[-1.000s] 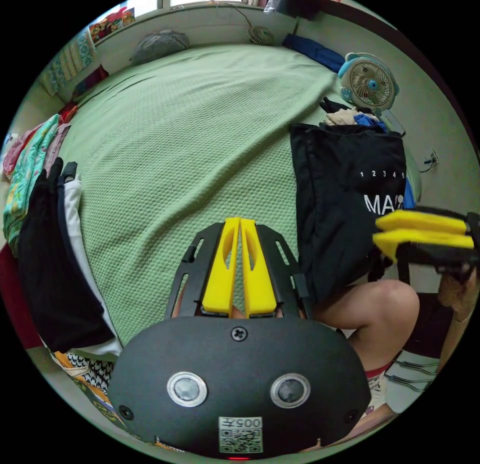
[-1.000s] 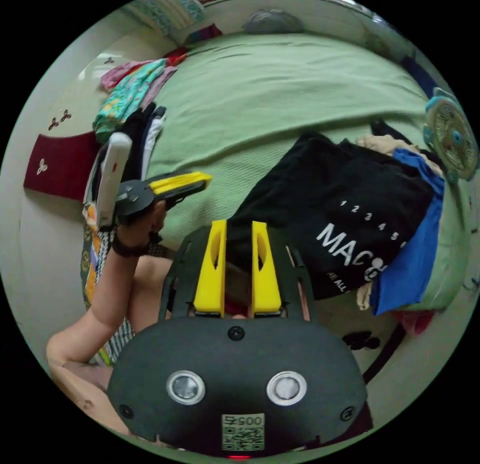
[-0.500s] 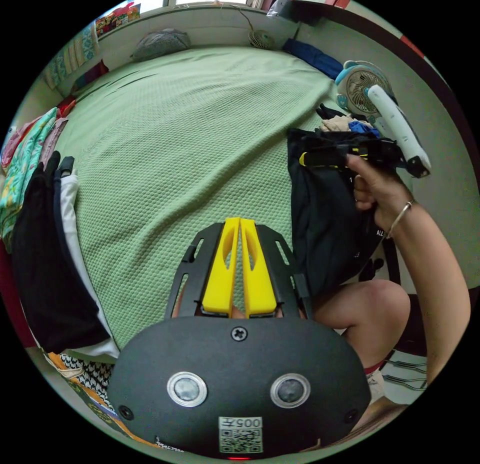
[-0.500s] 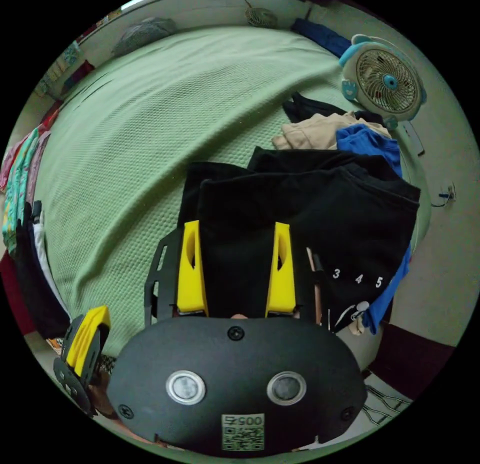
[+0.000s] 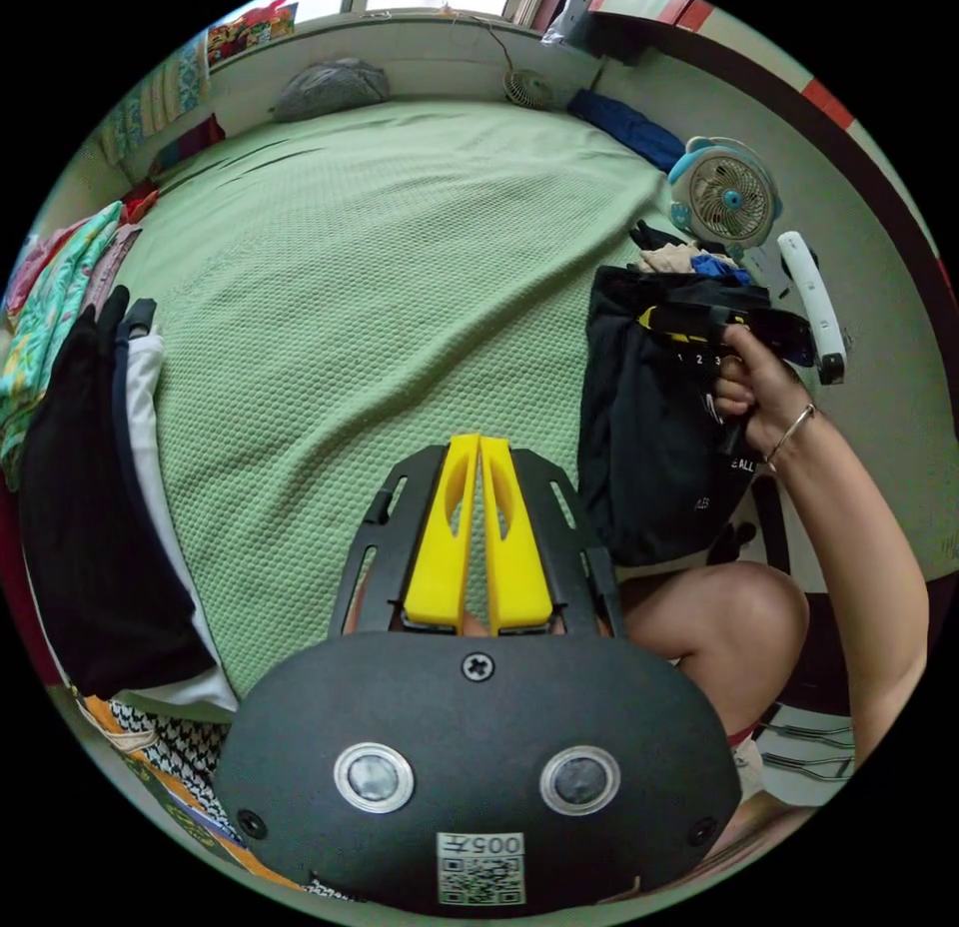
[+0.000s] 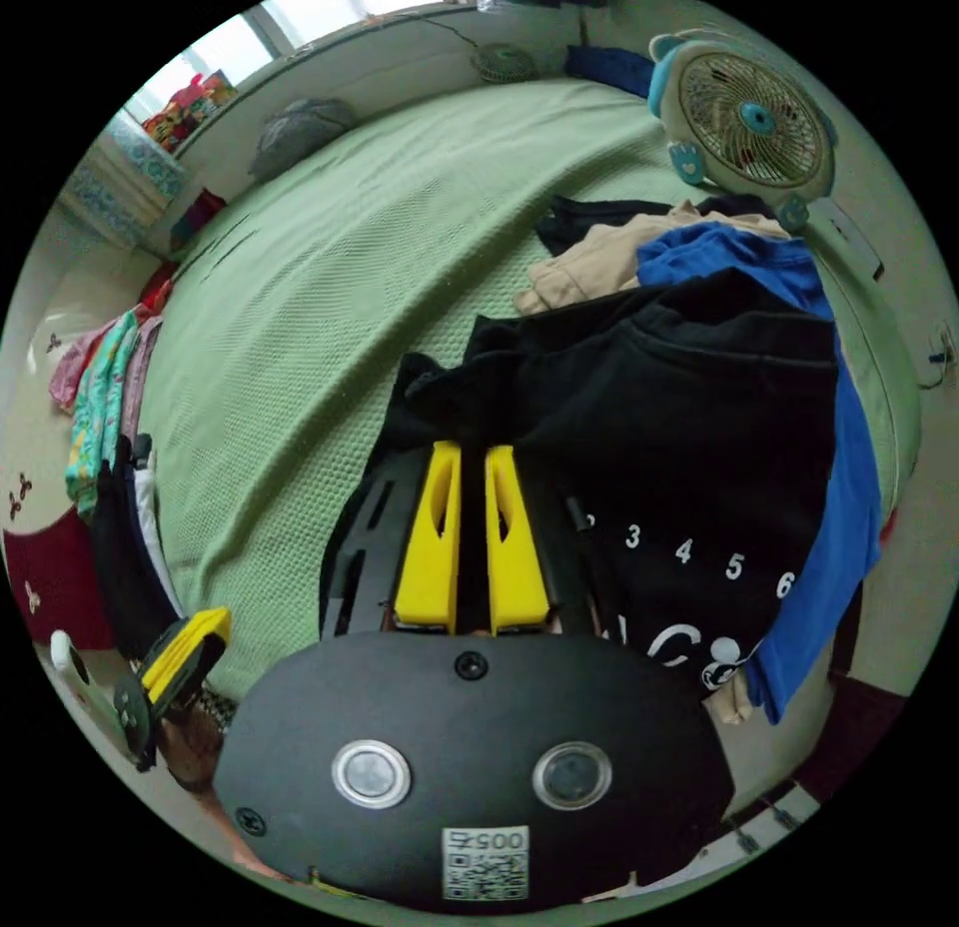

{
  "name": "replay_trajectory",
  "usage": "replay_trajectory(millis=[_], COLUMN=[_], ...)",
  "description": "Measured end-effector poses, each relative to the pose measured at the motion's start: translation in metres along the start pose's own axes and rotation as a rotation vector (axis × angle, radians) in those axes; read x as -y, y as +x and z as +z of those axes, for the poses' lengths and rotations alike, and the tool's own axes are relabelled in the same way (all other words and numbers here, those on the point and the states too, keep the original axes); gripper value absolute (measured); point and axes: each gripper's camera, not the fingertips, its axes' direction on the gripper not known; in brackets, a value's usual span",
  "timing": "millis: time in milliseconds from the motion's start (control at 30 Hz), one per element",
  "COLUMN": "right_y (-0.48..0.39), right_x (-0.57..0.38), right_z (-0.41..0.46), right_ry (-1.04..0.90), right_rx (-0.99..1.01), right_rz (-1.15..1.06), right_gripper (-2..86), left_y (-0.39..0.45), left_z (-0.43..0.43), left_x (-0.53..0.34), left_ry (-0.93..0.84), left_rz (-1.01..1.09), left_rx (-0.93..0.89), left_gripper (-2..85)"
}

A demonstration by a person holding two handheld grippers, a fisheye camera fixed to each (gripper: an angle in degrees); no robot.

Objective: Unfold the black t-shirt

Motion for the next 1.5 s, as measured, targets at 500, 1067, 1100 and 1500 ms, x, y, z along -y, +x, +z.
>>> replay_trajectory(millis=[500, 1067, 1100, 1500], right_y=[-0.030, 0.031, 0.031, -0.024], right_x=[-0.046, -0.061, -0.061, -0.089], right_z=[-0.012, -0.035, -0.028, -0.006], right_ry=[0.070, 0.140, 0.131, 0.133], right_rx=[-0.193, -0.234, -0.219, -0.349], right_rz=[-0.086, -0.167, -0.165, -0.337], right_gripper=[8.9, 14.1, 13.7, 0.6], left_y=[-0.007, 0.083, 0.085, 0.089], left_z=[0.014, 0.075, 0.077, 0.082], left_x=[-0.007, 0.007, 0.008, 0.012], left_ry=[0.029, -0.050, -0.059, -0.131], left_rz=[0.009, 0.244, 0.236, 0.149], left_rx=[-0.104, -0.207, -0.194, -0.256], left_gripper=[2.6, 20.2, 20.0, 7.3])
